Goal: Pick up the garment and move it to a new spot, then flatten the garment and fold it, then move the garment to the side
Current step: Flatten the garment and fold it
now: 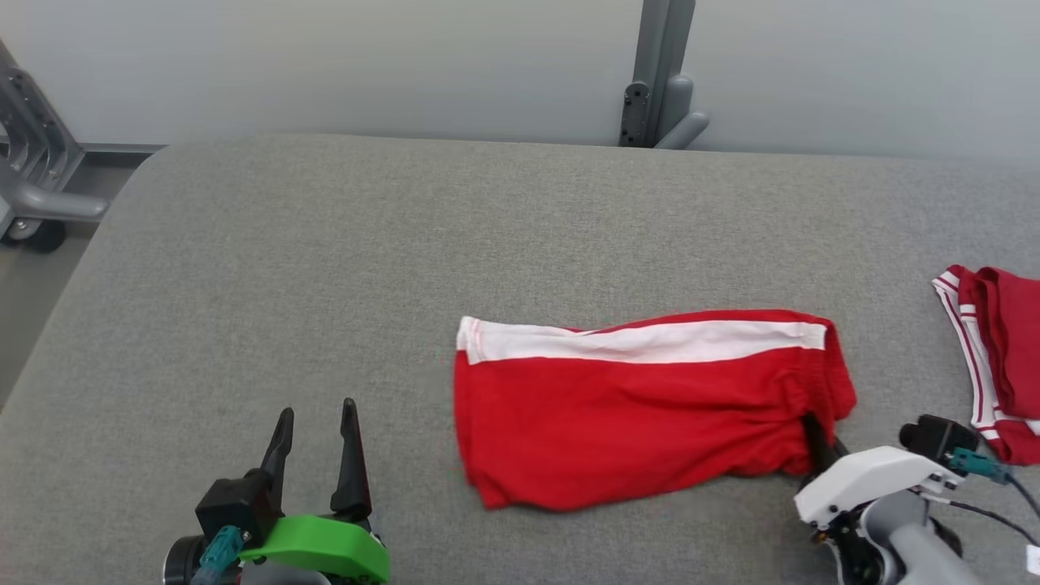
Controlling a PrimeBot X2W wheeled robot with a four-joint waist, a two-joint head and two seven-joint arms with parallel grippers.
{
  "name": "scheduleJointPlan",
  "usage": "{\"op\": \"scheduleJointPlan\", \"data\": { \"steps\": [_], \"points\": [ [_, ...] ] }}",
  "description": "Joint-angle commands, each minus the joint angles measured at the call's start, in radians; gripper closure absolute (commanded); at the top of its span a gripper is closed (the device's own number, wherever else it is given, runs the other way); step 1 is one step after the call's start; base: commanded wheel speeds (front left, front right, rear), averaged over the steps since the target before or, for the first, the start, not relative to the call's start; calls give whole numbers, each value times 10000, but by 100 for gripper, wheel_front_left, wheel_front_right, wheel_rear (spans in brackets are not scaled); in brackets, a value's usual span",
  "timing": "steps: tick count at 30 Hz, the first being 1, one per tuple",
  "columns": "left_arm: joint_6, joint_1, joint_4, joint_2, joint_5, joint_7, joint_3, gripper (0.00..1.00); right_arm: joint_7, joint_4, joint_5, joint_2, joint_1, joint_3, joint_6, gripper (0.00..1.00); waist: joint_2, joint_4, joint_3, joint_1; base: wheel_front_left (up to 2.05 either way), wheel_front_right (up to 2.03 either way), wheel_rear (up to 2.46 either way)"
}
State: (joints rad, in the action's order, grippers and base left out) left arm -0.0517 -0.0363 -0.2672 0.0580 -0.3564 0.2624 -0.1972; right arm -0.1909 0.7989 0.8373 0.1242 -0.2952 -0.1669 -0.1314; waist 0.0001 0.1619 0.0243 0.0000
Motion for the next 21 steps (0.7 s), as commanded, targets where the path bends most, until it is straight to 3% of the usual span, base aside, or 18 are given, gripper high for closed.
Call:
{"op": "scheduleJointPlan", "data": {
  "steps": [1, 9, 21],
  "points": [
    [38, 39, -14, -2, 112, 30, -15, 0, 113, -131, -54, 306, 192, 161, 16, 100, -1, -172, -12, 0, 0, 0, 0],
    [50, 71, -100, -38, 77, 30, -143, 0, 776, -664, -340, 1250, 699, 1272, 14, 100, -1, -455, -71, 0, 0, 0, 0],
    [142, 15, -226, -58, 122, 30, -383, 0, 1746, -2284, -916, 620, 1024, 1756, 9, 100, -1, -345, -348, 0, 0, 0, 0]
  ]
}}
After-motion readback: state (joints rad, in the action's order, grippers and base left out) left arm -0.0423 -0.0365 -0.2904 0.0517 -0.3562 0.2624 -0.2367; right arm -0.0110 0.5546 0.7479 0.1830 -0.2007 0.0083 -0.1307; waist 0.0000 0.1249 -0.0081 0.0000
